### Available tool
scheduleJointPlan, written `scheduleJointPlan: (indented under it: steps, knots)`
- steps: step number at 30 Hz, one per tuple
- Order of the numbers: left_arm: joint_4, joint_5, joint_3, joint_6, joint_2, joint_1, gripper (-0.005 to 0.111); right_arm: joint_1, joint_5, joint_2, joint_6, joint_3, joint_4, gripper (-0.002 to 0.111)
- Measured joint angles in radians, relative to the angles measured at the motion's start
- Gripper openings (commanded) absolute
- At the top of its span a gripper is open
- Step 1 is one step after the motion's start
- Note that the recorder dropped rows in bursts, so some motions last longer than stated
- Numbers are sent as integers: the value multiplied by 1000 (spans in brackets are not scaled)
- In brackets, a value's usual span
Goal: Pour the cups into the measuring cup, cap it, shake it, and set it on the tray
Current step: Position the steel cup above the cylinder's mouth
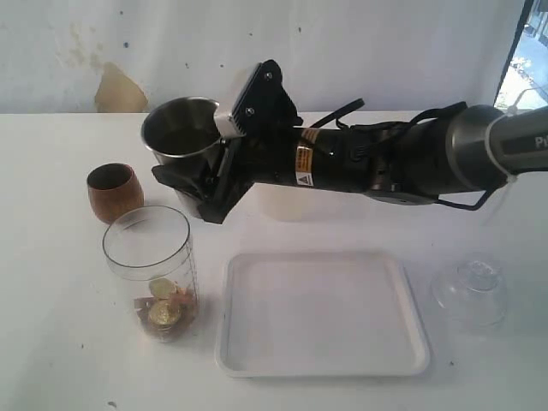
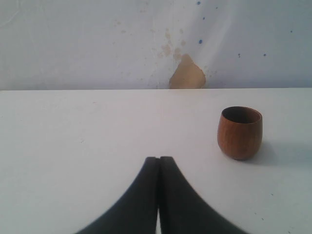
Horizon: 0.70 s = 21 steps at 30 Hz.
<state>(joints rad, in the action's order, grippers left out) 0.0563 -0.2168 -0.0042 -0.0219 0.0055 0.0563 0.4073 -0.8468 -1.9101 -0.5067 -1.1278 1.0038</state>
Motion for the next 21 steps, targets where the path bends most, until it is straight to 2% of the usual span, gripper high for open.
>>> scheduleJointPlan:
  steps: [21]
  knots:
    - [0, 0, 0, 0, 0, 0, 0, 0, 0, 0, 192, 0, 19, 0]
